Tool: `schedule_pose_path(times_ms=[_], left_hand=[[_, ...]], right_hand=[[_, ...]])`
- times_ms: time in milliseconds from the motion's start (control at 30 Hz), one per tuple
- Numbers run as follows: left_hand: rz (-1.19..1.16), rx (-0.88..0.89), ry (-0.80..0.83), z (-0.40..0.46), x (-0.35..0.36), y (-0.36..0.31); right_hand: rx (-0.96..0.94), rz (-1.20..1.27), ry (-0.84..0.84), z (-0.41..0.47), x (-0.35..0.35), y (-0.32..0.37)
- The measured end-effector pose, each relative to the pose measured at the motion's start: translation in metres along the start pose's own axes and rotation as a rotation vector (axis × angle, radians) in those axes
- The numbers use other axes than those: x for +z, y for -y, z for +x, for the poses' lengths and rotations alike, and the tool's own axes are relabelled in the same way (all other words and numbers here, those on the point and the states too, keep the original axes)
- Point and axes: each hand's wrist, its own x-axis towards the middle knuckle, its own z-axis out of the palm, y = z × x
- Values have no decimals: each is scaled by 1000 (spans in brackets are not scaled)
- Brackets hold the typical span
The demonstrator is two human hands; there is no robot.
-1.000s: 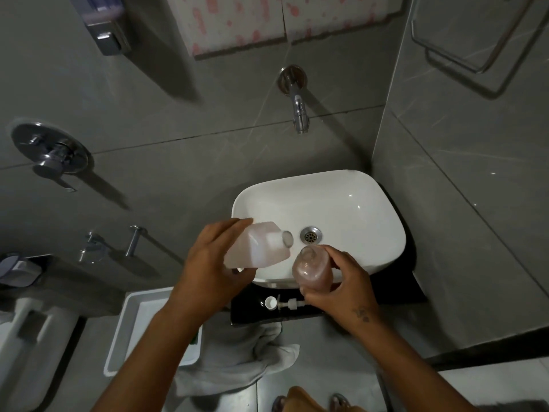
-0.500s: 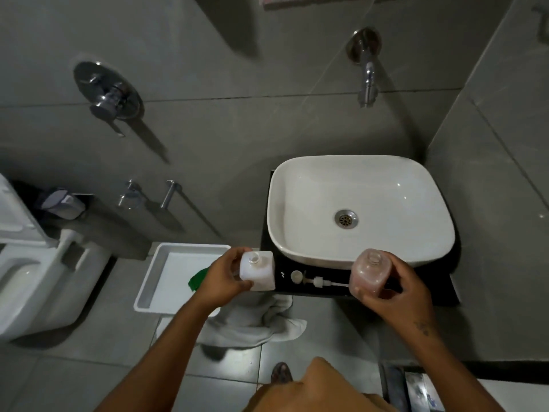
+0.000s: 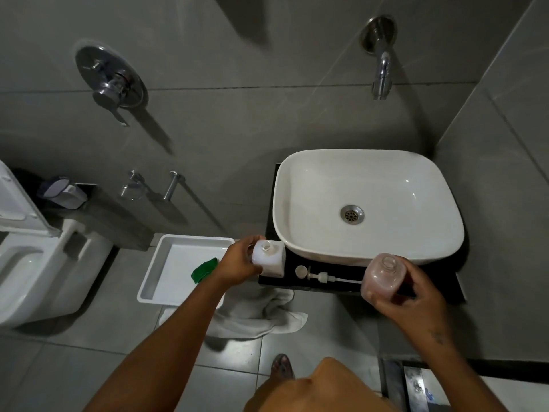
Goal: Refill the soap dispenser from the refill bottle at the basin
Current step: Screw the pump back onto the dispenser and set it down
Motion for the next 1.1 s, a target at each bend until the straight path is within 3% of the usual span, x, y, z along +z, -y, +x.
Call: schedule_pose_path(times_ms=[467,667,733,867,900,967,1033,1100], left_hand=[[53,28,-21,-2,2,8],[31,-54,-20,-11,0,0],[-54,-121,-82,-26,3,-5],[179,-61,-463,-80,38,-16],[144,14,-464,-92,56,-23],[122,166,-305,-100,95,-40],[215,230,-150,-89,128,-46],[298,275,-113,-64,148,-47]], right_hand=[[-21,9,2,7,-7,-4],[-47,-22,12,7,-10,-2],[-49,-21,12,6,-13,-1],[-32,-22,-8,3,-19,-1],[-30,-27,-14,2,-21,-2],[-32,-23,-18,1,-26,-3],[-37,-24,-8,-1,-31,-3],[-38,-16,-18,-4,-35,-3]])
